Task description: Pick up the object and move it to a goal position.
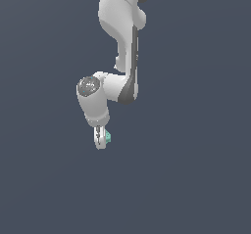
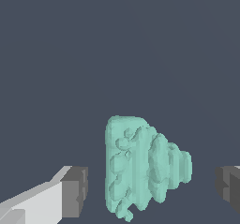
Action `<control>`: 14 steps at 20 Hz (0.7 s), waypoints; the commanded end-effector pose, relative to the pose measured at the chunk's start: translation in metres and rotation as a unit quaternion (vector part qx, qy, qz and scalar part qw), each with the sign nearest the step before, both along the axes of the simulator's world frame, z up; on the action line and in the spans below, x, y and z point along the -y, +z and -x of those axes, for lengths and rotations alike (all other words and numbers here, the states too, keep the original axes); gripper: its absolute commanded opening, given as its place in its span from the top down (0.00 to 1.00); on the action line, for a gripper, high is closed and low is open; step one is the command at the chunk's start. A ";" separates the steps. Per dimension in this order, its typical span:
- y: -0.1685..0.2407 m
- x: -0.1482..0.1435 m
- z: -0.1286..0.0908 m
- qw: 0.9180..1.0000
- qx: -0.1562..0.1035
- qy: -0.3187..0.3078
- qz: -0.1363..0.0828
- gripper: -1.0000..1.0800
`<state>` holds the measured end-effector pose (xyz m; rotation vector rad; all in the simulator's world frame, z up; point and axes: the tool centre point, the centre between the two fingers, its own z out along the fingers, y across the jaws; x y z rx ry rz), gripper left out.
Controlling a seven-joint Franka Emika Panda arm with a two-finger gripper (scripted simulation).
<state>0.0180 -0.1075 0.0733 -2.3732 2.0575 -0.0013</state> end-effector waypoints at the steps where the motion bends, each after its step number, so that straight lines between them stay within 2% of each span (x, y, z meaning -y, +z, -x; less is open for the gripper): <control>1: -0.014 0.000 0.001 1.000 -0.001 -0.001 0.000 0.04; 8: -0.029 0.000 0.000 1.000 -0.001 -0.001 0.000 0.04; 9: -0.029 0.000 0.000 1.000 -0.001 -0.001 0.000 1.00; 14: -0.029 0.000 0.000 1.000 -0.001 -0.001 0.000 1.00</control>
